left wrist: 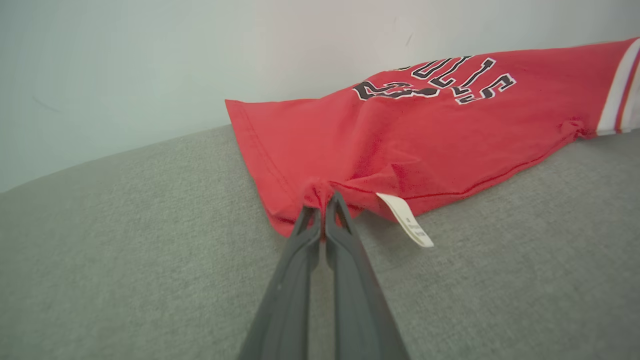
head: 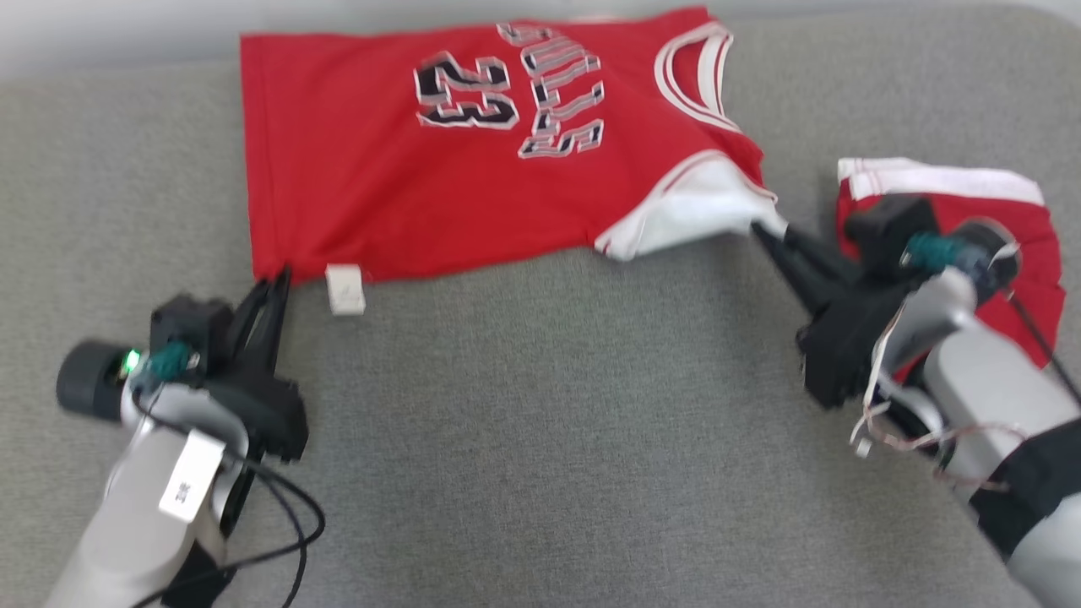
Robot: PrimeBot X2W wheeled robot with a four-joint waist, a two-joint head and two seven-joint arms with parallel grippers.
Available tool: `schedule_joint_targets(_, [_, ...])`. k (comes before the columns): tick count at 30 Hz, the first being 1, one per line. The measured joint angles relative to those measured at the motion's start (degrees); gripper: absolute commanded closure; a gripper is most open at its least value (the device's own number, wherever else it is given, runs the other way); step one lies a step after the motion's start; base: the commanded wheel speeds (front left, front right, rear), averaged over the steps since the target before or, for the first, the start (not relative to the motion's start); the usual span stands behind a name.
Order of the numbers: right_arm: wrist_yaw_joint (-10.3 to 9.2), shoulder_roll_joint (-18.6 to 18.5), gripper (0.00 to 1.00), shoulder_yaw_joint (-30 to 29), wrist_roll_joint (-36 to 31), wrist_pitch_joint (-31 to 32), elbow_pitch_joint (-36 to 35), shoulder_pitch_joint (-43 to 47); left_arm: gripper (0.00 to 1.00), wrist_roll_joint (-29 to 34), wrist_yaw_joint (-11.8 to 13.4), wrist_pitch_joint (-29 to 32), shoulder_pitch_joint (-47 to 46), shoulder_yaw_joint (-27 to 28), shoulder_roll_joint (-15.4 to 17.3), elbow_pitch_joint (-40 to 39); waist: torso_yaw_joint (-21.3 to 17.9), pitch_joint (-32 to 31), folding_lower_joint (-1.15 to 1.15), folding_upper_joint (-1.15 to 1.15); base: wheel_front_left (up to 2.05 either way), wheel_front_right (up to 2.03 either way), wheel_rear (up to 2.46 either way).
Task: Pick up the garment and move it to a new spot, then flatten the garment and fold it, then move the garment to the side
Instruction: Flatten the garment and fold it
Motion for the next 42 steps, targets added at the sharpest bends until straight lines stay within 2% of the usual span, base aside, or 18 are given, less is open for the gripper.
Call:
schedule_joint_targets(9, [0.07, -0.6, 1.0, 1.6, 1.0, -1.5, -1.8, 9.8, 1.0, -2.9, 0.0, -0.3, 6.1, 1.8, -0.2, 3.4, 0.7, -7.1, -0.01, -0.01, 0.0, 0.0, 0.0])
schedule_joint_targets(16, [-0.59, -0.7, 1.0, 2.0, 2.2, -1.9, -3.4, 17.3, 1.0, -4.6, -0.5, -0.4, 14.8, 3.0, 0.3, 4.6, 0.5, -13.8, -0.02, -0.02, 0.0, 0.0, 0.0])
schedule_joint_targets(19, [-1.72, -1.7, 1.0, 1.9, 2.9, -1.6, -4.5, 21.3, 1.0, -4.8, -0.5, -0.4, 17.5, 2.4, 0.2, 4.4, 0.2, -16.3, -0.02, -0.02, 0.0, 0.0, 0.0])
schedule_joint_targets(21, [-3.02, -3.9, 1.0, 2.0, 3.0, -0.4, -6.3, 26.1, 1.0, -4.8, -0.5, -0.4, 20.7, 2.0, 0.0, 3.5, 0.0, -18.8, -0.02, -0.02, 0.0, 0.0, 0.0])
schedule_joint_targets(25, [-4.07, -4.8, 1.0, 2.3, 3.8, 1.2, -9.0, 29.8, 1.0, -4.9, -0.5, -0.4, 25.1, 2.0, 0.2, 2.9, -0.3, -21.5, -0.02, -0.02, 0.0, 0.0, 0.0])
schedule_joint_targets(35, [-6.02, -4.8, 1.0, 3.4, 5.3, 4.3, -13.2, 34.0, 1.0, -5.8, 2.1, -0.4, 30.1, 3.1, 0.2, 0.3, -0.6, -23.8, -0.01, -0.02, 0.0, 0.0, 0.0])
schedule_joint_targets(41, [-6.5, -4.6, 1.0, 4.1, 6.3, 6.1, -14.0, 35.1, 1.0, -5.8, 2.0, -0.4, 31.2, 2.1, 0.0, -0.3, -0.1, -23.0, 0.0, -0.02, 0.0, 0.0, 0.0])
schedule_joint_targets(42, [-6.49, -4.3, 0.84, 4.4, 6.3, 6.2, -13.9, 35.1, 0.75, -5.7, 2.0, -0.4, 31.2, 2.0, 0.0, -0.3, 0.0, -22.8, 0.0, -0.01, 0.0, 0.0, 0.0])
